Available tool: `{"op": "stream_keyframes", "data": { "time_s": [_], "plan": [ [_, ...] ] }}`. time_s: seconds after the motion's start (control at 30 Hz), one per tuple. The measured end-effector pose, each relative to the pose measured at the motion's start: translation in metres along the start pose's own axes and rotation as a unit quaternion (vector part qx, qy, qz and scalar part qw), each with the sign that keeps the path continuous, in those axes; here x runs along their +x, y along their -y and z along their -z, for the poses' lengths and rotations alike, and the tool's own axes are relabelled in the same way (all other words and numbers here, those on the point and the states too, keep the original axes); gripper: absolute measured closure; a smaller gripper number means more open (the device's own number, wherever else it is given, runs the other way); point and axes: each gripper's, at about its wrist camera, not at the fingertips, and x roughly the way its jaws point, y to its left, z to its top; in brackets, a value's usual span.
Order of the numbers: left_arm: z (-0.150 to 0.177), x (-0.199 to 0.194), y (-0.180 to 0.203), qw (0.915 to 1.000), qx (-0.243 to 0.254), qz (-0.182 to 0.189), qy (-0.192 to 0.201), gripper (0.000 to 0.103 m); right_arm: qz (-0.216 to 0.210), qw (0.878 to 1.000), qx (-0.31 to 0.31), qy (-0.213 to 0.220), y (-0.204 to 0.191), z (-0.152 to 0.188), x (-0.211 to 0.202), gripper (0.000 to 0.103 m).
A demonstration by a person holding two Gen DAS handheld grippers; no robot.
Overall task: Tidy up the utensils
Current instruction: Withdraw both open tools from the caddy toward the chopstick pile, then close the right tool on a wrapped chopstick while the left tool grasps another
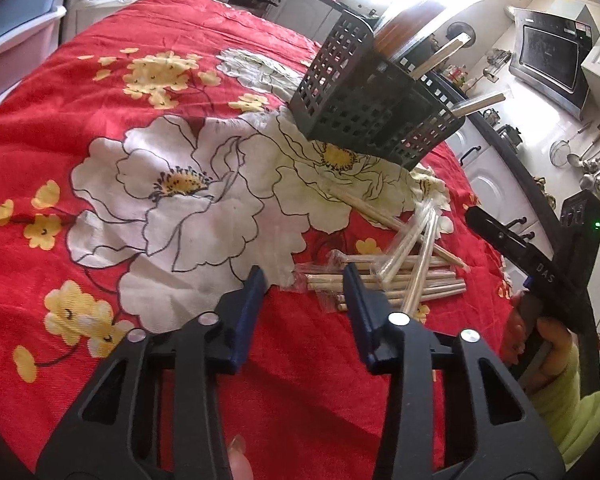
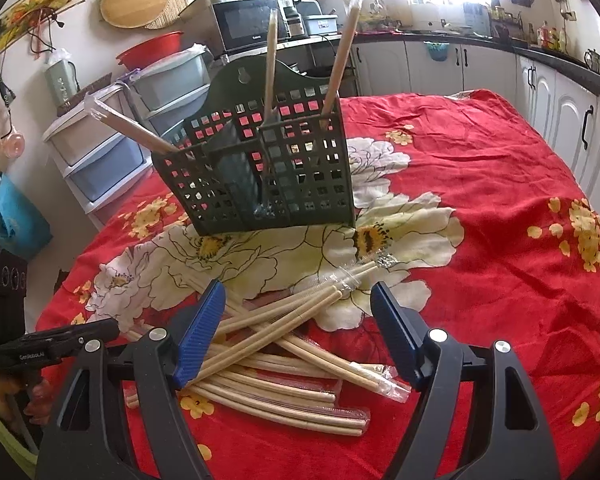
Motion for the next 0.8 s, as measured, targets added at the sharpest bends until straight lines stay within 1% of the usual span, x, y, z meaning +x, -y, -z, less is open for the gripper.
{"op": "stream_keyframes", "data": {
  "time_s": [0.2, 0.33, 0.37, 0.47, 0.53, 0.63, 0.7, 0.73, 0.8],
  "plan": [
    [0.0, 0.006, -0.002, 0.9999, -0.006, 0.008, -0.006, 0.075, -0.001, 1.0, 0.013, -0.012, 0.006, -0.001, 0.008, 0.031],
    [0.0, 0.009, -0.006, 0.9998, -0.012, 0.014, -0.007, 0.081, -0.003, 0.999, 0.024, -0.03, 0.009, -0.001, 0.019, 0.031],
    [-0.001, 0.009, -0.007, 0.9998, -0.014, 0.016, -0.008, 0.082, -0.005, 0.999, 0.029, -0.036, 0.011, -0.002, 0.022, 0.033],
    [-0.002, 0.01, -0.01, 0.9997, -0.017, 0.018, -0.008, 0.086, -0.011, 0.998, 0.045, -0.051, 0.015, -0.001, 0.031, 0.039],
    [-0.002, 0.011, -0.011, 0.9996, -0.019, 0.019, -0.009, 0.088, -0.022, 0.996, 0.067, -0.062, 0.02, -0.001, 0.037, 0.043],
    [-0.002, 0.012, -0.013, 0.9995, -0.021, 0.022, -0.009, 0.09, -0.038, 0.992, 0.099, -0.073, 0.029, -0.002, 0.043, 0.052],
    [-0.003, 0.012, -0.014, 0.9994, -0.023, 0.023, -0.009, 0.091, -0.045, 0.989, 0.119, -0.076, 0.035, -0.002, 0.046, 0.061],
    [-0.003, 0.012, -0.014, 0.9994, -0.023, 0.024, -0.009, 0.091, -0.047, 0.988, 0.126, -0.077, 0.037, -0.002, 0.047, 0.063],
    [-0.003, 0.012, -0.014, 0.9993, -0.025, 0.025, -0.009, 0.092, -0.056, 0.985, 0.14, -0.079, 0.042, -0.002, 0.047, 0.078]
  ]
}}
